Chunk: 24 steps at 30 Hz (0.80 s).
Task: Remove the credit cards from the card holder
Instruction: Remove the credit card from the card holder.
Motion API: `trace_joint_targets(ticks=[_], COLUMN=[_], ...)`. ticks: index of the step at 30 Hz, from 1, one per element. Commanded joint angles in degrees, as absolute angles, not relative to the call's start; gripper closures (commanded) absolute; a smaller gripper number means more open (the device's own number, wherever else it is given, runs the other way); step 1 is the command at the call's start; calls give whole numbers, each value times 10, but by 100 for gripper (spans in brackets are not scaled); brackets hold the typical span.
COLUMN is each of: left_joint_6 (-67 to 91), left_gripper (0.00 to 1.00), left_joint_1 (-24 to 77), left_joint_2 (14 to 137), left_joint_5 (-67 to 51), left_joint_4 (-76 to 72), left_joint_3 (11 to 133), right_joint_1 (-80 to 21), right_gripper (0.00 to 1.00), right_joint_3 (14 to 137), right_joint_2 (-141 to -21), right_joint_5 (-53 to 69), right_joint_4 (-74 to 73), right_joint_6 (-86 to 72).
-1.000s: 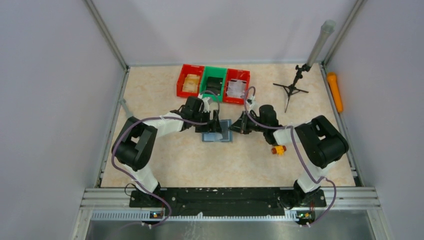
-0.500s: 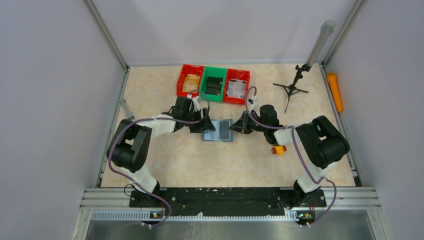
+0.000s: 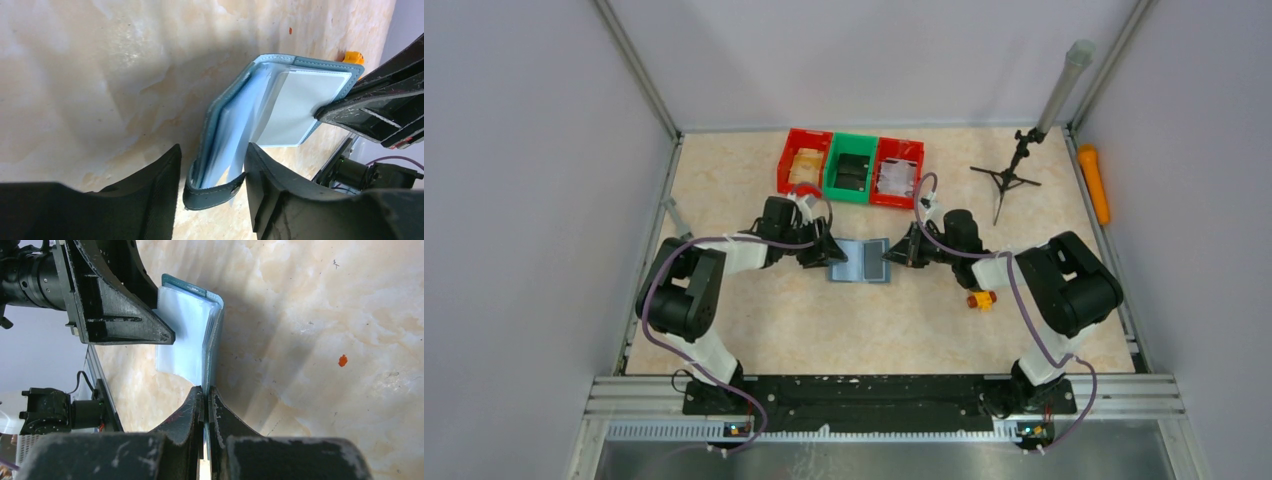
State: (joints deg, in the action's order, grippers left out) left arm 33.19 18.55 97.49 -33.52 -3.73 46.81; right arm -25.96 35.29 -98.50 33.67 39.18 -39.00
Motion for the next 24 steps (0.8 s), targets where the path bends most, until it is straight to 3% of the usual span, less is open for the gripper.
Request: trace_joint_targets(ticks=[1, 9, 17, 21, 24], left_joint_6=[350, 367, 421, 415, 404], left_gripper=[46, 39, 49, 50, 56], left_joint_1=[176, 156, 156, 156, 156], left_joint_2=[953, 938, 1002, 1006, 1002], left_joint_5=[-350, -350, -469, -469, -459], left_joint_4=[-87, -114, -203, -197, -178], left_joint_3=[457, 435, 440, 442, 446], right_joint_1=[-256, -255, -255, -255, -255], right_gripper=[100, 100, 100, 100, 100], right_joint_3=[356, 356, 356, 356, 355], right_joint_2=[-966, -966, -969, -970, -972], right_joint_5=[341, 344, 353, 356, 361], right_joint_4=[409, 411, 420, 424, 431], right_joint_6=[-382, -383, -385, -387, -390])
